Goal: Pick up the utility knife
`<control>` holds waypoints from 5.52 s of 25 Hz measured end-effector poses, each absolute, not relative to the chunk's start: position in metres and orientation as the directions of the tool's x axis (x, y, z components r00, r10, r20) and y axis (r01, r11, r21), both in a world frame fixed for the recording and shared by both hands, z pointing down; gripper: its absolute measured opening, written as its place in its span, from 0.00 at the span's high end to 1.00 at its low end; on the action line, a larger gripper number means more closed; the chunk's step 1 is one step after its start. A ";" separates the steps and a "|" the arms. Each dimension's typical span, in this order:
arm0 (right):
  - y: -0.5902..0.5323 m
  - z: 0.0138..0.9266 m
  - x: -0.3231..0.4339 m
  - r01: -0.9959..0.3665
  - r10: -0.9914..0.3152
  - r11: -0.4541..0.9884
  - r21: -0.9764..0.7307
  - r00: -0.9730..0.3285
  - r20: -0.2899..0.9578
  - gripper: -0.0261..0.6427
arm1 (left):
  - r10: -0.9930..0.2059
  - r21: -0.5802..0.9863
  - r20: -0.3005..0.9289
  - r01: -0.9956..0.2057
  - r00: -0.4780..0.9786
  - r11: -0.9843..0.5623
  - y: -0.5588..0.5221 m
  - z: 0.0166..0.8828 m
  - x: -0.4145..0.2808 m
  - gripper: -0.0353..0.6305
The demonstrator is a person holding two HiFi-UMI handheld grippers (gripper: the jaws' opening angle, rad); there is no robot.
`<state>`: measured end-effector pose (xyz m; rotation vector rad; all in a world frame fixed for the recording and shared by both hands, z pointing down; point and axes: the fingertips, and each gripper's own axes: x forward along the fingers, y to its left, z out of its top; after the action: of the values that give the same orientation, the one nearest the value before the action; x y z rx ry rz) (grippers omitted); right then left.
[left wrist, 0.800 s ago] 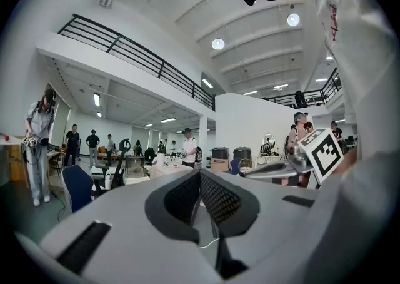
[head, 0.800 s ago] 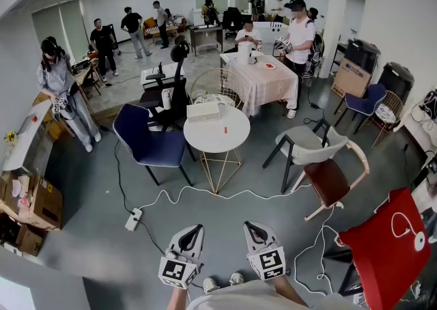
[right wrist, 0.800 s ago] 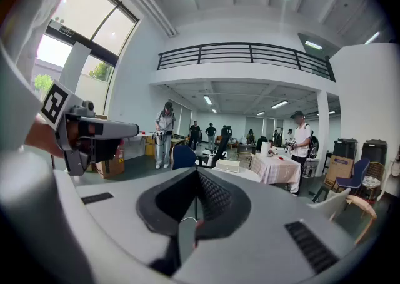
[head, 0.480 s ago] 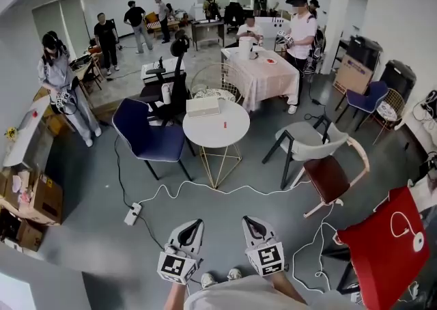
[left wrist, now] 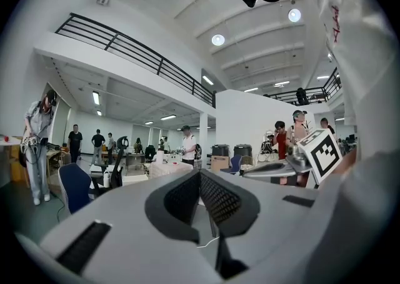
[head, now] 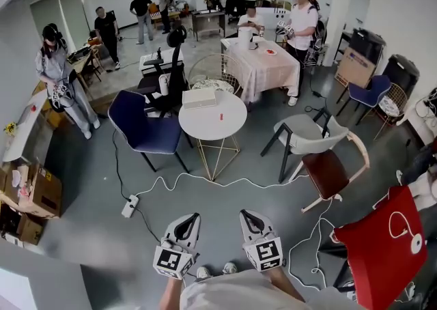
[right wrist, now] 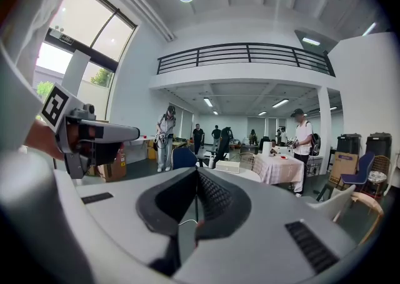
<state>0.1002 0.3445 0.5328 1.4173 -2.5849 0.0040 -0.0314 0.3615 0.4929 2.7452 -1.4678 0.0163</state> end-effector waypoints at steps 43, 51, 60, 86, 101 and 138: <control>0.177 0.581 0.090 -0.815 -0.808 0.568 0.116 -0.526 0.267 0.94 | -0.817 0.109 0.067 -0.818 0.573 -0.565 0.184 0.551 -0.037 0.93; 0.096 0.578 0.056 -0.812 -0.804 0.572 0.117 -0.525 0.280 0.94 | -0.808 0.125 0.069 -0.809 0.585 -0.575 0.105 0.550 -0.066 0.93; 0.000 0.546 0.023 -0.824 -0.823 0.550 0.137 -0.507 0.257 0.94 | -0.777 0.107 0.059 -0.778 0.626 -0.619 0.009 0.521 -0.091 0.93; -0.066 0.557 0.000 -0.851 -0.840 0.510 0.126 -0.461 0.285 0.94 | -0.705 0.142 0.088 -0.709 0.704 -0.691 -0.054 0.538 -0.097 0.93; -0.148 0.572 0.024 -0.858 -0.835 0.507 0.081 -0.466 0.292 0.94 | -0.698 0.138 0.116 -0.708 0.706 -0.693 -0.139 0.544 -0.069 0.93; -0.318 0.564 0.072 -0.841 -0.824 0.539 0.049 -0.514 0.240 0.94 | -0.738 0.096 0.147 -0.753 0.658 -0.651 -0.304 0.544 -0.016 0.93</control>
<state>0.0721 -0.3180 0.5644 1.4012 -2.5429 0.1070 -0.0156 -0.3042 0.5436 2.7230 -1.2325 0.1419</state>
